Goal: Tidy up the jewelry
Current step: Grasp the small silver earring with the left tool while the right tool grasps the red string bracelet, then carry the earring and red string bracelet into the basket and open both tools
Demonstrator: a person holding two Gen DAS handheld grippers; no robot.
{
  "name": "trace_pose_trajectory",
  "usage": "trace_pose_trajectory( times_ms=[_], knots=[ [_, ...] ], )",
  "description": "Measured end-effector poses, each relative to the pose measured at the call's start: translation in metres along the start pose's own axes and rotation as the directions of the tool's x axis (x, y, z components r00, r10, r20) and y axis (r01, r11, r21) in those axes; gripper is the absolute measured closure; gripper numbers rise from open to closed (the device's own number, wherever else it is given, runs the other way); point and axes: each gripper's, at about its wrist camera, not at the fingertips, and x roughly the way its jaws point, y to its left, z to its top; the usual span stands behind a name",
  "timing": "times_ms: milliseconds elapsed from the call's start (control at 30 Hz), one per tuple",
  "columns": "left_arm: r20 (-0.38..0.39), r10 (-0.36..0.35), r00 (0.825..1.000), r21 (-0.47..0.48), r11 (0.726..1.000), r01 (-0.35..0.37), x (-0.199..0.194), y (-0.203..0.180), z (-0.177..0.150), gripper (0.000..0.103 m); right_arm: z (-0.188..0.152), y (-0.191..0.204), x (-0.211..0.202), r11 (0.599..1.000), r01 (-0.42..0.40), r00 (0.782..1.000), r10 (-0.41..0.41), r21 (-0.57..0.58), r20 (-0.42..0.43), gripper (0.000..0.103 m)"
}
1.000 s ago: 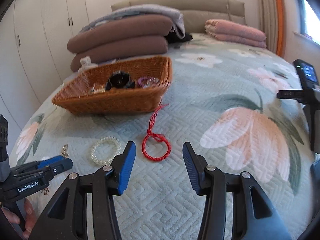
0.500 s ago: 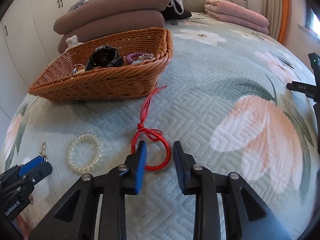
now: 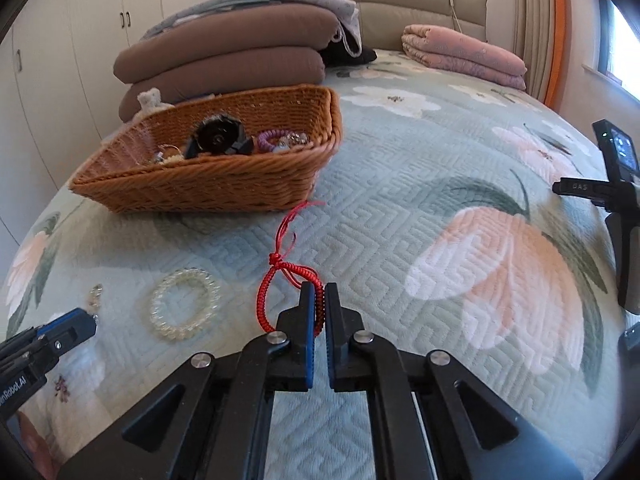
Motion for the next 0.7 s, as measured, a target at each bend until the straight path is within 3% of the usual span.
trace_pose_trajectory(
  times_ms=[433, 700],
  knots=[
    [0.064, -0.028, 0.998, 0.110, 0.994, 0.021, -0.043, -0.024, 0.009, 0.087, -0.020, 0.005, -0.044, 0.999, -0.049, 0.998, 0.049, -0.016, 0.029, 0.097],
    [0.164, -0.128, 0.978, 0.088, 0.990, 0.115, -0.067, -0.020, 0.062, 0.087, 0.031, 0.014, -0.073, 0.995, -0.097, 0.982, 0.099, -0.019, 0.162, 0.097]
  ],
)
